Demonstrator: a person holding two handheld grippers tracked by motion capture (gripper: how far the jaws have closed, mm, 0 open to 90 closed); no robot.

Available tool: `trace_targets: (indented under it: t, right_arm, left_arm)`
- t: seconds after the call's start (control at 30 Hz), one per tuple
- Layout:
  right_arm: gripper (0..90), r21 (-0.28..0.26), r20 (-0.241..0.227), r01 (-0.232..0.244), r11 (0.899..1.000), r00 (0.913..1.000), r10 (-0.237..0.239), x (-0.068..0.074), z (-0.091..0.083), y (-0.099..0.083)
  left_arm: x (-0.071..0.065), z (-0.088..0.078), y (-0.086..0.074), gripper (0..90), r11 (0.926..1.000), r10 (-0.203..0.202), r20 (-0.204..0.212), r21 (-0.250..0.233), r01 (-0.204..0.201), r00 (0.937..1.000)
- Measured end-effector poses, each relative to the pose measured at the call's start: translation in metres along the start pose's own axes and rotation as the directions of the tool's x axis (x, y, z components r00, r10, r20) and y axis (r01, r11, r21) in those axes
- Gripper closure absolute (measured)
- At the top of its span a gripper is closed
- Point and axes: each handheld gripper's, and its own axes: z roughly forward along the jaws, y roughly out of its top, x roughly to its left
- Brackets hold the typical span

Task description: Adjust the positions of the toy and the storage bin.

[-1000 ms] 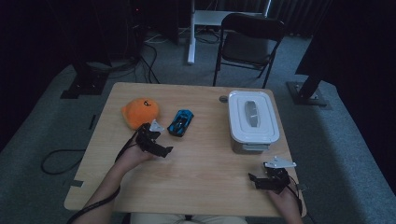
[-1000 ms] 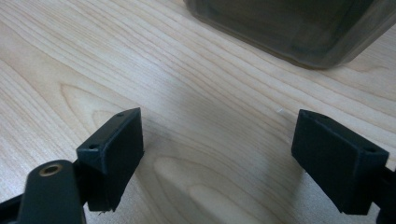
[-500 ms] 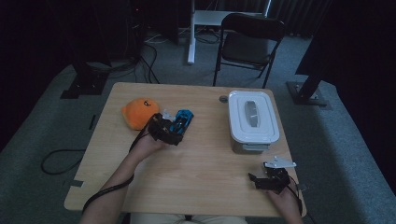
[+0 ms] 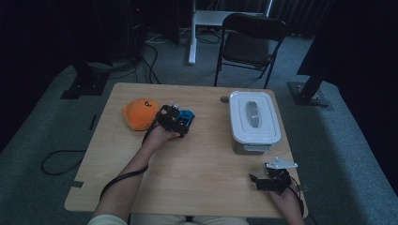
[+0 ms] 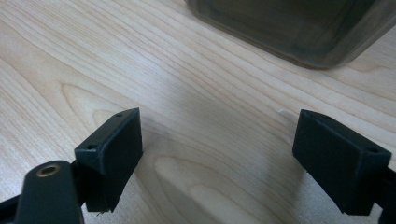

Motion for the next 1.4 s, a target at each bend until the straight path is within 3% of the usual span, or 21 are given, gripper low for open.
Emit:
trace_targets:
  t: [0.17, 0.33, 0.67, 0.73, 0.8, 1.0, 1.1, 1.4]
  right_arm:
    - [15.5, 0.0, 0.0, 0.0, 1.0, 1.0, 0.0, 0.0, 0.0, 0.0]
    - [15.5, 0.0, 0.0, 0.0, 1.0, 1.0, 0.0, 0.0, 0.0, 0.0]
    - [15.5, 0.001, 0.001, -0.002, 1.0, 1.0, 0.002, 0.0, 0.0, 0.0]
    - [15.6, 0.001, 0.001, -0.003, 1.0, 1.0, 0.003, 0.0, 0.0, 0.0]
    - [15.6, 0.001, 0.003, -0.005, 1.0, 1.0, 0.005, 0.0, 0.0, 0.0]
    - [15.8, 0.0, 0.006, -0.009, 1.0, 0.9999, 0.009, 0.0, 0.0, 0.0]
    - [15.9, 0.0, 0.006, -0.009, 1.0, 0.9999, 0.009, 0.0, 0.0, 0.0]
    - [16.0, -0.001, 0.009, -0.014, 1.0, 0.9999, 0.014, 0.0, 0.0, 0.0]
  left_arm:
    - [0.006, 0.014, 0.006, 1.8, 0.9975, -0.061, -0.005, 0.035, 0.061, 0.9981]
    - [0.009, 0.024, 0.009, 1.8, 0.9955, -0.088, -0.024, 0.034, 0.089, 0.9958]
    - [0.003, 0.031, 0.013, 1.9, 0.9959, -0.069, -0.046, 0.055, 0.072, 0.9965]
    - [0.0, 0.033, 0.014, 2.2, 0.9964, -0.047, -0.053, 0.068, 0.051, 0.9975]
    - [-0.001, 0.034, 0.013, 14.0, 0.9972, -0.033, -0.034, 0.066, 0.035, 0.9989]
    - [-0.003, 0.034, 0.014, 15.3, 0.9966, -0.048, -0.03, 0.065, 0.05, 0.9984]
    - [-0.004, 0.031, 0.015, 24.9, 0.9968, -0.041, -0.036, 0.067, 0.044, 0.9985]
    - [-0.003, 0.027, 0.013, 26.1, 0.9962, -0.028, -0.021, 0.082, 0.029, 0.9994]
